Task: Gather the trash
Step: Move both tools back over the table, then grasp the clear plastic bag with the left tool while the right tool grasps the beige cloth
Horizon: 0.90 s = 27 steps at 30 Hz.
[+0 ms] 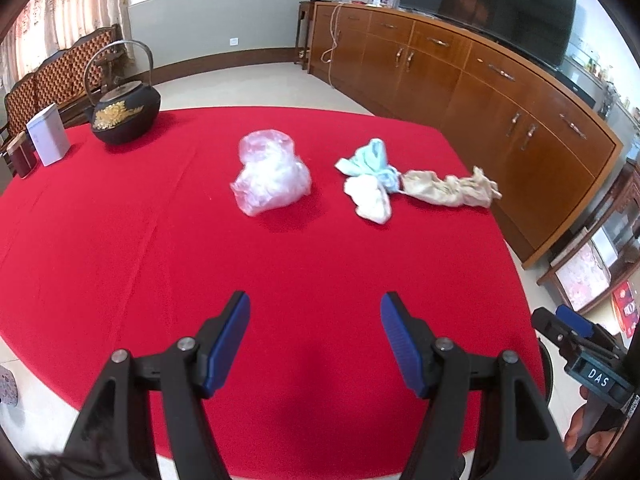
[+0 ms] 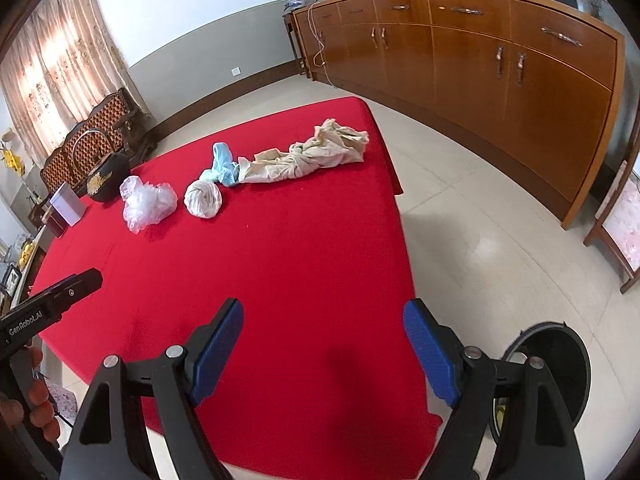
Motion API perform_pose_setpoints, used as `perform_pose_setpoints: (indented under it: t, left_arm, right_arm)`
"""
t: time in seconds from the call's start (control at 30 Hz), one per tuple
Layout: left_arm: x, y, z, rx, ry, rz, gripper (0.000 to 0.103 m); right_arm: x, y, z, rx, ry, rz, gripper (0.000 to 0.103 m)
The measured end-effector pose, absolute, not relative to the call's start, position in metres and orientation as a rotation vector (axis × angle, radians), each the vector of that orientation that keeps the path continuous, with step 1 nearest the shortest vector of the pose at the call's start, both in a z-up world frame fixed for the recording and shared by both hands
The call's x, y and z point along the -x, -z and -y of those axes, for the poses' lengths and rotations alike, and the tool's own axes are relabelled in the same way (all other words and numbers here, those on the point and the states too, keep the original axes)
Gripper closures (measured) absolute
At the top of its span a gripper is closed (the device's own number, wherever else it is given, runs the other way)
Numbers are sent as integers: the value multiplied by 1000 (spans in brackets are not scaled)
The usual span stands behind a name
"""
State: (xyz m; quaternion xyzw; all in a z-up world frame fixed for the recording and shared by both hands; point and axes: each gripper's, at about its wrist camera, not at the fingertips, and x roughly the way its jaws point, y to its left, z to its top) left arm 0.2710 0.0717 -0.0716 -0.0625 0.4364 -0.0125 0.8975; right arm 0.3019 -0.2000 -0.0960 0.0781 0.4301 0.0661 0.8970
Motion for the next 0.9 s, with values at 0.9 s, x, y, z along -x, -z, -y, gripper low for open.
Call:
perform_pose_setpoints:
  t: [0.9]
  left_arm:
    - [-381, 104, -103, 153, -44, -897, 34]
  right_arm:
    - [-429, 95, 193, -120, -78, -829, 7]
